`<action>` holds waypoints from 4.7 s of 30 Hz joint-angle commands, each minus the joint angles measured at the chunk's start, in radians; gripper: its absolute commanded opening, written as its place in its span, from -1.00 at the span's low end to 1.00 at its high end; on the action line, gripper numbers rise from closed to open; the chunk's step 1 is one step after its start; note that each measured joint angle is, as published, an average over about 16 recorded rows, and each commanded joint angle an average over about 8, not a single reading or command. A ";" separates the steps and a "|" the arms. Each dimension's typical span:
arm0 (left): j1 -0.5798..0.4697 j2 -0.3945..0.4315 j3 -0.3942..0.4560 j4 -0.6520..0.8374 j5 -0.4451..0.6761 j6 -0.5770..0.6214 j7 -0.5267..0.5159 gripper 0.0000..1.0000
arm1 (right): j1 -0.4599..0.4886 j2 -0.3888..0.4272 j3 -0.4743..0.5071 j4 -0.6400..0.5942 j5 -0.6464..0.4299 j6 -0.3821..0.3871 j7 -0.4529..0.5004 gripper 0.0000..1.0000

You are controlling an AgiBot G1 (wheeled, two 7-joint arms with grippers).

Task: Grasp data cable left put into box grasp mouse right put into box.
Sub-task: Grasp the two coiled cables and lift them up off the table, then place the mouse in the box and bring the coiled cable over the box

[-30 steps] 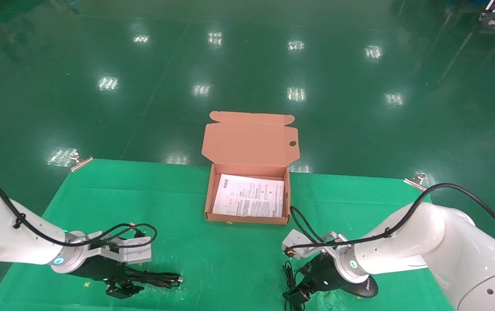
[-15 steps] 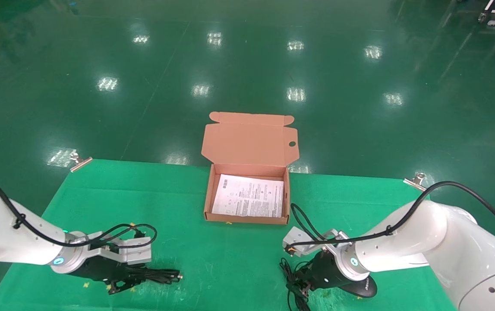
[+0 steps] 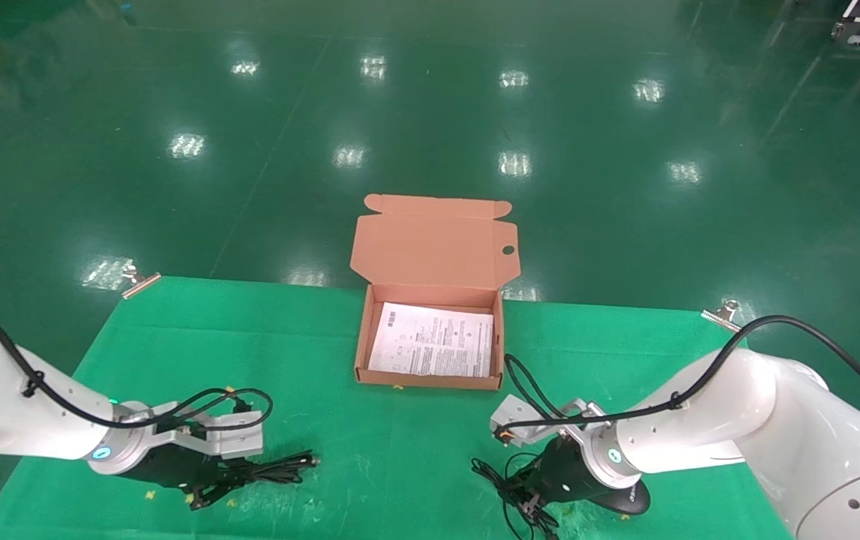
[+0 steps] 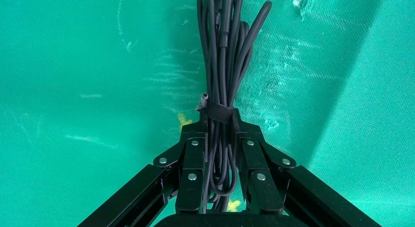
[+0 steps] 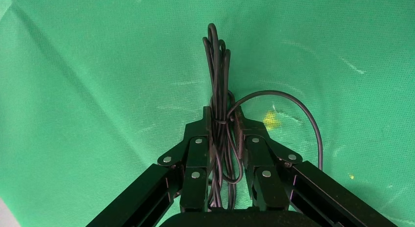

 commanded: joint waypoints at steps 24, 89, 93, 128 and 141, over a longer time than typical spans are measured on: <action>-0.095 -0.193 -0.038 -0.373 -0.010 0.164 -0.095 -1.00 | 0.103 0.403 0.098 0.643 -0.123 -0.061 0.415 -1.00; -0.336 0.008 -0.059 -0.288 0.267 -0.162 -0.209 -1.00 | 0.320 -0.078 0.041 0.031 0.288 0.435 -0.253 -1.00; -0.312 -0.018 -0.054 -0.327 0.292 -0.138 -0.249 -1.00 | 0.291 -0.079 0.006 0.045 0.310 0.439 -0.230 -1.00; -0.249 -0.094 -0.044 -0.468 0.333 -0.037 -0.354 -1.00 | 0.107 -0.085 -0.213 -0.082 0.516 0.556 -0.161 -1.00; -0.249 -0.095 -0.044 -0.469 0.334 -0.036 -0.355 -1.00 | 0.109 -0.091 -0.339 -0.012 0.541 0.594 -0.305 -1.00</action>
